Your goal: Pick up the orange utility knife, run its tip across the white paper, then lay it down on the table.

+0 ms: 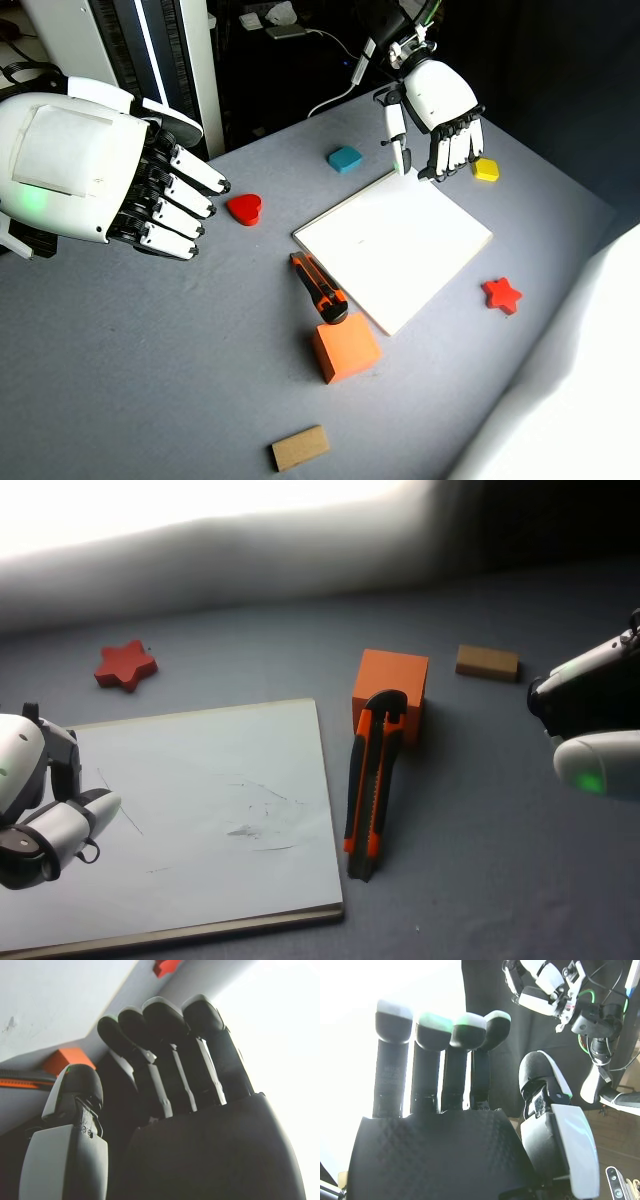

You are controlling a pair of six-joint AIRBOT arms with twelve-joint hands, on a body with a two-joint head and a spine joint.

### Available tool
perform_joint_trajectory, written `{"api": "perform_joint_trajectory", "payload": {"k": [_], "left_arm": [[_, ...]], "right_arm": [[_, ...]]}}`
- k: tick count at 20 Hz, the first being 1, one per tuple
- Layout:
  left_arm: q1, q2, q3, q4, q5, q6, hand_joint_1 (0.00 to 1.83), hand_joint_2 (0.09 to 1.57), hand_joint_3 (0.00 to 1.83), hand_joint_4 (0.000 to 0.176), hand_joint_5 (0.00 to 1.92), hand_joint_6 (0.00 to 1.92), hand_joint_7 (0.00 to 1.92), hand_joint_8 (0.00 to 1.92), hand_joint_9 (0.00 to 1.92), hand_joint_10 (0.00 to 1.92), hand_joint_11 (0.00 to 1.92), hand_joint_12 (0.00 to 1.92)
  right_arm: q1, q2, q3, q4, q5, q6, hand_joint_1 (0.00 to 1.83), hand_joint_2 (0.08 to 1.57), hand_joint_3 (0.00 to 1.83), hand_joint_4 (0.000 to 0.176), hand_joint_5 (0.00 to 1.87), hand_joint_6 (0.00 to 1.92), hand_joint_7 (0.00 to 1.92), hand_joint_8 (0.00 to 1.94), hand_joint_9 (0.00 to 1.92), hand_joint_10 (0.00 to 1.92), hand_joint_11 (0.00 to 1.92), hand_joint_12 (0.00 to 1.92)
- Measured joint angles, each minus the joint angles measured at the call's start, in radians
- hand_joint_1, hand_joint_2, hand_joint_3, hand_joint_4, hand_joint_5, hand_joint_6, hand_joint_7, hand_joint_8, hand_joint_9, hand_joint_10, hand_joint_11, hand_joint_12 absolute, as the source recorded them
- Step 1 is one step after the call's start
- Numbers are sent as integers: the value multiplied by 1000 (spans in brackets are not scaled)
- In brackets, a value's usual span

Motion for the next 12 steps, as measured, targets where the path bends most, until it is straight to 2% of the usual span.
{"api": "perform_joint_trajectory", "payload": {"k": [2, 3, 6, 8, 9, 11, 12], "left_arm": [[-6, -6, 0, -6, 1, 6, 140, 1210, 210, 29, 46, 79, 72, 64, 69, 136, 0, 685], [-10, -10, 0, -19, 8, 14, 125, 1313, 13, 33, 60, 1, 69, 1, 99, 13, 0, 583], [-23, -13, -1, -15, 0, 16, 103, 1316, 6, 32, 59, 1, 68, 3, 109, 9, 0, 587], [-27, -13, -7, -51, 0, 29, 126, 1315, 2, 36, 67, 3, 93, 6, 119, 9, 0, 644], [-29, -13, -7, -56, 3, 31, 135, 1314, 1, 36, 72, 4, 98, 6, 120, 8, 0, 648], [-37, -13, -9, -56, 2, 40, 117, 1320, 3, 37, 59, 0, 87, 1, 118, 5, 0, 627], [-42, -13, -9, -60, 2, 45, 112, 1320, 3, 38, 56, 0, 90, 2, 122, 6, 0, 626]], "right_arm": [[0, 0, 0, 0, 0, -8, 143, 996, 407, 0, 0, 0, 0, 3, 0, 42, 0, 39], [-2, 0, 0, -1, -8, -29, 153, 1097, 185, 0, 0, 0, 0, 0, 12, 19, 0, 0], [-2, 0, 0, 10, -8, -74, 183, 1099, 162, 0, 0, 0, 0, 0, 0, 4, 0, 0], [-2, 1, 0, 6, -19, -97, 243, 1109, 158, 0, 0, 0, 0, 0, 8, 5, 0, 0], [-2, 1, 0, 6, -25, -101, 324, 1123, 162, 0, 0, 0, 0, 0, 5, 4, 0, 0], [0, 1, 0, 7, -26, -139, 819, 1097, 156, 0, 0, 0, 0, 0, 0, 0, 0, 0], [18, -10, 6, 2, -40, -172, 916, 1083, 153, 0, 0, 0, 0, 0, 0, 0, 0, 0]]}}
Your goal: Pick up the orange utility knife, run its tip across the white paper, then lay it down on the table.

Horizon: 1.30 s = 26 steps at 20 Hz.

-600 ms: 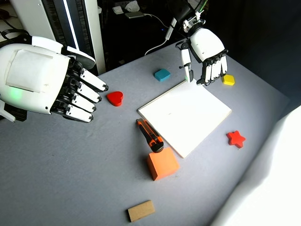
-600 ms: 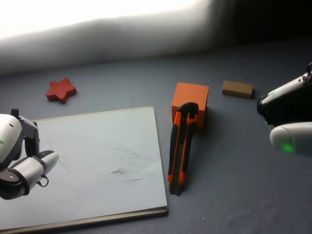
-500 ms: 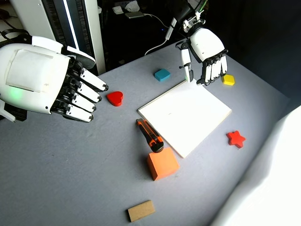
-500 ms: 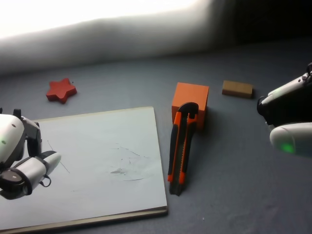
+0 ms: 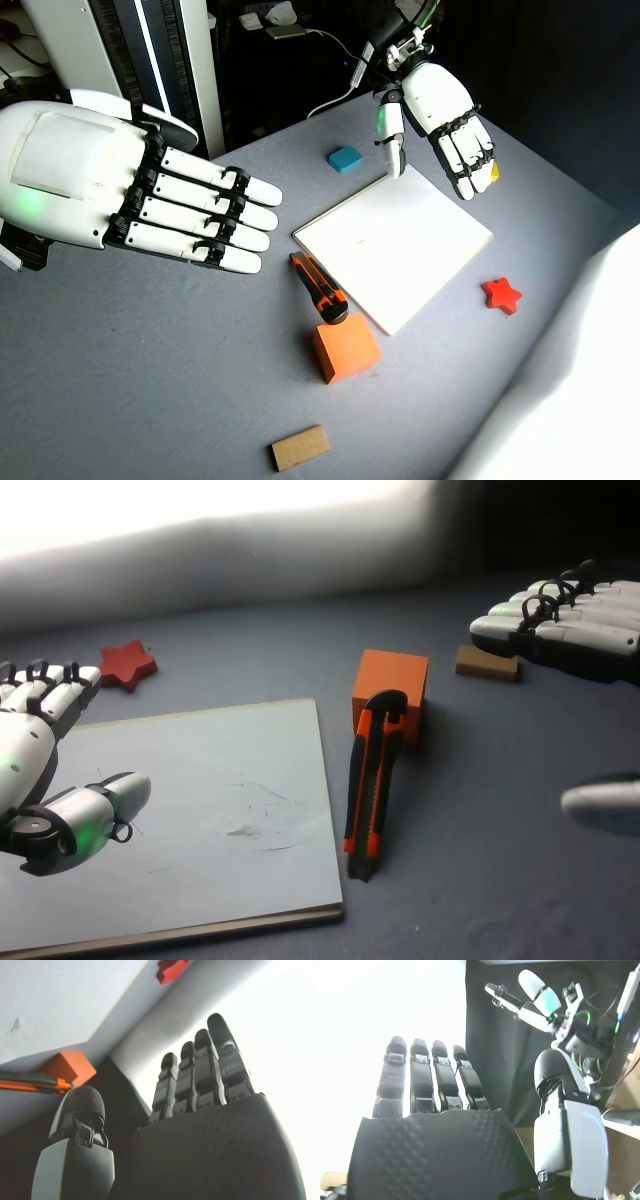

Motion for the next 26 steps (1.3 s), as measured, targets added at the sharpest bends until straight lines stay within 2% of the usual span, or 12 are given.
{"api": "perform_joint_trajectory", "payload": {"k": [2, 4, 5, 6, 8, 11, 13, 21, 26], "left_arm": [[0, 0, -7, -21, 2, 8, 110, 1321, 3, 38, 55, 0, 90, 3, 123, 6, 0, 626], [0, 0, -18, -49, 6, 14, 118, 1318, 1, 40, 57, 1, 86, 1, 129, 8, 0, 628], [0, 0, -23, -51, 8, 14, 102, 1323, 3, 39, 59, 2, 93, 3, 146, 13, 0, 621], [-2, 0, -26, -56, 8, 16, 101, 1322, 2, 40, 61, 2, 97, 4, 153, 15, 0, 621], [-12, 0, -37, -79, 18, 23, 99, 1325, 2, 35, 66, 4, 99, 2, 150, 10, 0, 636], [-27, 0, -37, -112, 22, 37, 109, 1325, 1, 41, 73, 5, 122, 8, 168, 14, 0, 643], [-27, 0, -37, -111, 22, 40, 112, 1323, 0, 41, 70, 3, 128, 9, 165, 11, 0, 649], [-27, -10, -36, -127, 36, 41, 106, 1325, 0, 38, 65, 2, 125, 2, 180, 3, 0, 682], [-27, -10, -36, -128, 36, 43, 118, 1323, 0, 38, 62, 5, 123, 5, 168, 5, 0, 653]], "right_arm": [[68, -50, 44, -48, -45, -14, 936, 1079, 153, 0, 0, 0, 0, 0, 0, 0, 0, 0], [127, -117, 122, -239, -50, 35, 986, 1100, 170, 0, 0, 0, 0, 0, 0, 0, 0, 0], [158, -154, 168, -369, -47, 105, 1057, 990, 405, 0, 0, 0, 0, 0, 0, 0, 0, 0], [177, -180, 196, -448, -43, 152, 1085, 925, 518, 0, 0, 0, 0, 0, 0, 0, 0, 0], [216, -233, 257, -646, -13, 275, 1034, 926, 544, 0, 0, 0, 0, 0, 0, 0, 0, 0], [259, -299, 313, -1001, 23, 540, 1014, 928, 563, 0, 0, 0, 0, 0, 0, 0, 0, 0], [269, -340, 338, -1147, 48, 642, 996, 927, 574, 0, 0, 0, 0, 0, 0, 0, 0, 0], [261, -502, 442, -1332, 44, 674, 1004, 899, 619, 0, 0, 0, 0, 0, 0, 0, 0, 0], [236, -584, 494, -1458, 46, 772, 1026, 887, 646, 0, 0, 0, 0, 0, 0, 0, 0, 0]]}}
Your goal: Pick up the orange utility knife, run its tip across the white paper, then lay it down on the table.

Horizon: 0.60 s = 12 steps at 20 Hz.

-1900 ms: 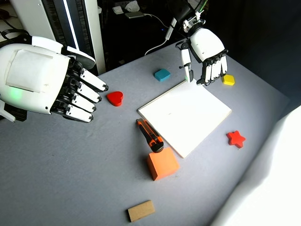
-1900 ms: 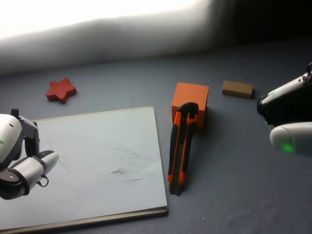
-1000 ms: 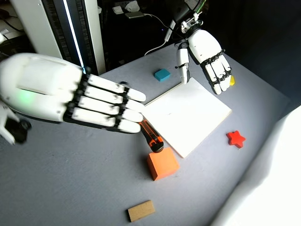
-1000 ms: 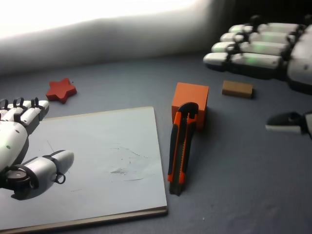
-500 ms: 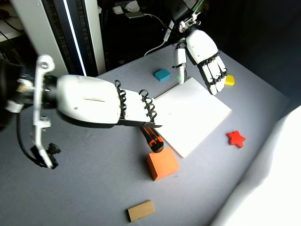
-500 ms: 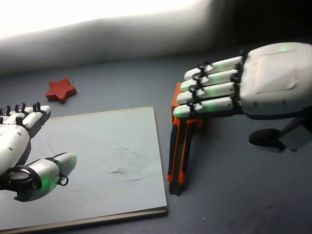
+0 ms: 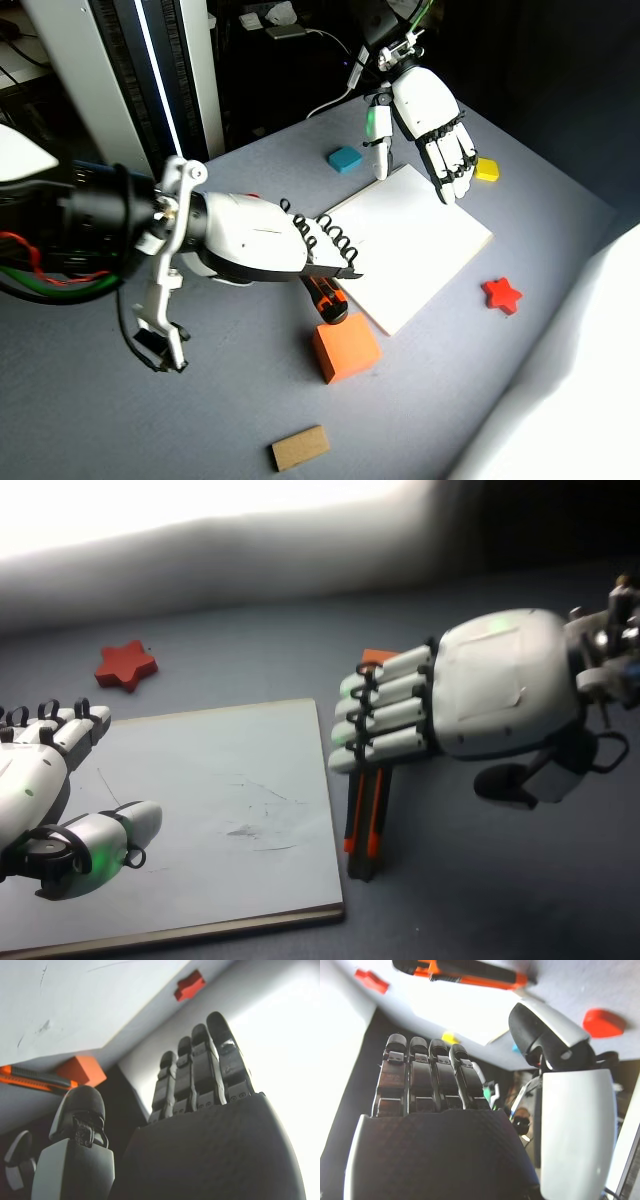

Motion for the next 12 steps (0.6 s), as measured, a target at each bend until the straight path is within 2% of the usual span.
{"api": "perform_joint_trajectory", "payload": {"k": [3, 5, 8, 10, 12], "left_arm": [[0, 0, 0, 0, 0, 0, 110, 1325, 0, 40, 55, 0, 114, 2, 176, 5, 0, 665], [0, 0, 0, -3, 2, 1, 94, 1328, 1, 34, 56, 1, 110, 0, 167, 1, 0, 674], [0, 0, 0, -9, 2, 8, 118, 1326, 0, 39, 52, 1, 119, 1, 170, 1, 0, 595], [0, 0, 0, -9, 1, 8, 124, 1326, 0, 41, 63, 3, 122, 1, 173, 2, 0, 624], [0, 0, 0, -10, 2, 8, 117, 1322, 0, 39, 69, 3, 117, 0, 172, 1, 0, 658]], "right_arm": [[-4, -49, 40, -11, -12, 19, 1039, 875, 644, 0, 0, 0, 0, 0, 0, 0, 0, 0], [-4, -82, 64, -12, -27, 29, 1044, 890, 659, 0, 0, 0, 0, 0, 0, 0, 0, 0], [-4, -127, 97, -19, -26, 31, 1039, 861, 644, 0, 0, 0, 0, 0, 0, 0, 0, 0], [-3, -155, 122, -41, -29, 43, 1045, 863, 640, 0, 0, 0, 0, 0, 0, 0, 0, 0], [-3, -179, 146, -67, -28, 52, 1015, 907, 539, 0, 0, 0, 0, 0, 0, 0, 0, 0]]}}
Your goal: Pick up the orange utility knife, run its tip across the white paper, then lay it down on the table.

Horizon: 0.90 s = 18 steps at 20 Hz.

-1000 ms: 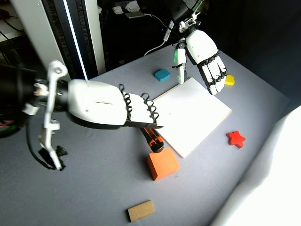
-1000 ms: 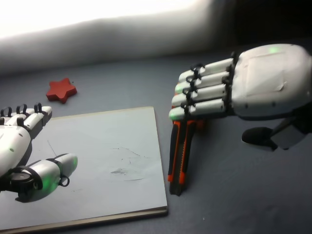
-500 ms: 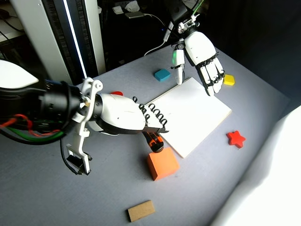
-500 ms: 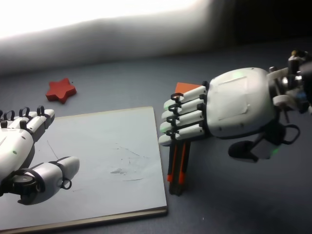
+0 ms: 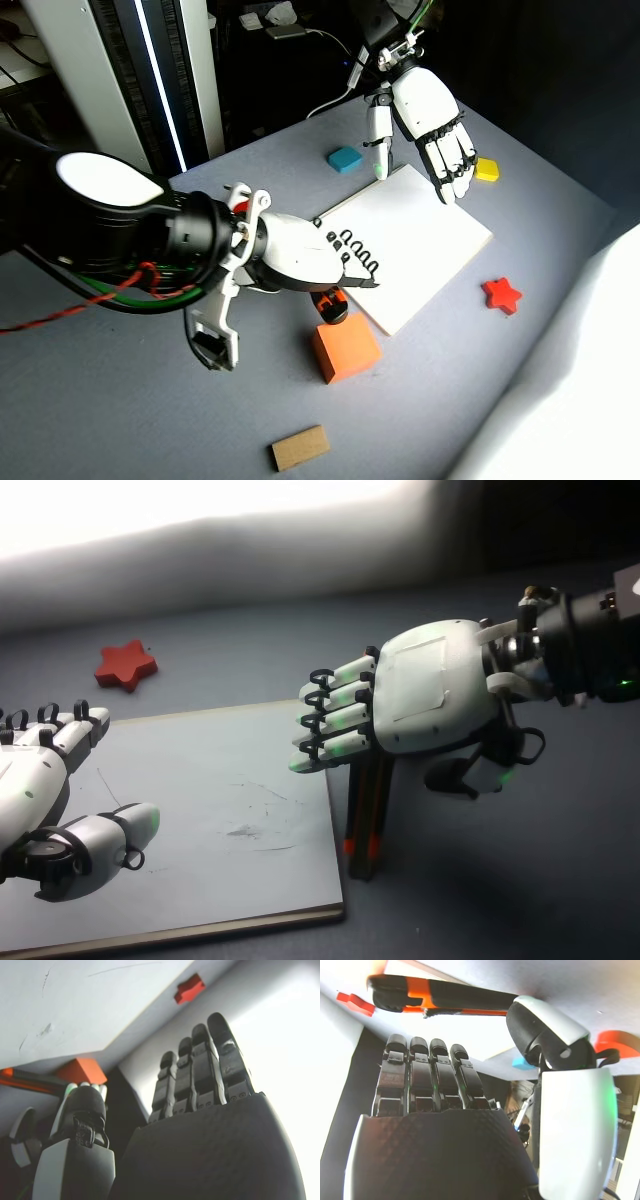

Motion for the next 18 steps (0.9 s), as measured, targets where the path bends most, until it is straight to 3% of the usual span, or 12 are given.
{"api": "perform_joint_trajectory", "payload": {"k": [6, 9, 12, 18], "left_arm": [[-10, -2, -1, -3, 2, 5, 122, 1322, 0, 41, 66, 1, 113, 0, 159, 4, 0, 634], [-17, -14, -1, -3, 1, 6, 129, 1325, 0, 40, 65, 3, 106, 0, 153, 1, 0, 617], [-26, -14, -1, -5, 10, 14, 118, 1324, 0, 33, 85, 7, 108, 1, 155, 2, 0, 689], [-27, -21, -1, -12, 11, 15, 61, 1325, 1, 39, 80, 2, 106, 1, 162, 3, 0, 690]], "right_arm": [[21, -68, 75, -84, 19, 65, 1086, 907, 420, 0, 0, 0, 0, 0, 0, 0, 0, 0], [29, -82, 88, -163, 33, 153, 1092, 891, 400, 0, 0, 0, 0, 0, 0, 0, 0, 0], [27, -100, 95, -173, 33, 161, 1052, 947, 352, 0, 0, 0, 0, 0, 0, 0, 0, 0], [-17, -126, 95, -160, -36, 163, 1041, 954, 330, 0, 0, 0, 0, 0, 0, 0, 0, 0]]}}
